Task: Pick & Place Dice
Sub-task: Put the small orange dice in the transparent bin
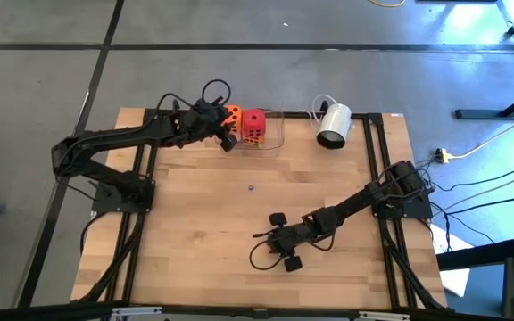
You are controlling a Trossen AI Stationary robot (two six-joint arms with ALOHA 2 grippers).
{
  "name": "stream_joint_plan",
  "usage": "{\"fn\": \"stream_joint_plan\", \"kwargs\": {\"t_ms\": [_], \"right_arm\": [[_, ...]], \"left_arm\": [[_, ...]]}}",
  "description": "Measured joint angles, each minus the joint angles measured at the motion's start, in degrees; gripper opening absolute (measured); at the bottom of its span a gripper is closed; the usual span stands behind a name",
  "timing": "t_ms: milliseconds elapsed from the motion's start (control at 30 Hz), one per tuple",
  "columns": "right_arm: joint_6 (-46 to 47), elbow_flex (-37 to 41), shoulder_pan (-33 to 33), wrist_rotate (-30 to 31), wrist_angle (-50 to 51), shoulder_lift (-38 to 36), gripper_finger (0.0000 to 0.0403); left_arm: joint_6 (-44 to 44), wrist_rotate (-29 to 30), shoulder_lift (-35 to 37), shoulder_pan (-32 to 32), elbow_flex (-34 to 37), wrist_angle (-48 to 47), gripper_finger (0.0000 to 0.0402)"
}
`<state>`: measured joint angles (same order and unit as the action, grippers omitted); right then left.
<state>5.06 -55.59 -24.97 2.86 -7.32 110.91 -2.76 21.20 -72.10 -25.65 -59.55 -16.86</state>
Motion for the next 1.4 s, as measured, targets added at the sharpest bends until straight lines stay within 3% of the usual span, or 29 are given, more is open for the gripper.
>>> {"fn": "stream_joint_plan", "kwargs": {"t_ms": [233,800,1067,1167,1400], "right_arm": [[-3.02,-0.04,-0.39,-0.72,0.27,-0.04,0.0067],[-3.37,0.00,-0.37,-0.75,2.41,-0.07,0.0108],[-0.90,-0.40,-0.37,-0.77,2.44,-0.05,0.0052],[3.85,-1.78,0.11,-0.11,2.85,-0.14,0.0051],[4.99,-2.93,3.25,5.32,18.27,-5.96,0.0051]], "left_arm": [[0.00,0.24,0.04,0.00,0.00,-0.11,0.0125],[0.17,0.21,0.04,0.00,0.00,-0.13,0.0123],[-0.01,-0.18,0.17,0.05,0.01,-0.14,0.0123],[-0.84,-2.01,1.78,0.07,0.04,-0.24,0.0125],[-0.21,-6.33,8.82,0.06,0.04,-0.23,0.0127]]}}
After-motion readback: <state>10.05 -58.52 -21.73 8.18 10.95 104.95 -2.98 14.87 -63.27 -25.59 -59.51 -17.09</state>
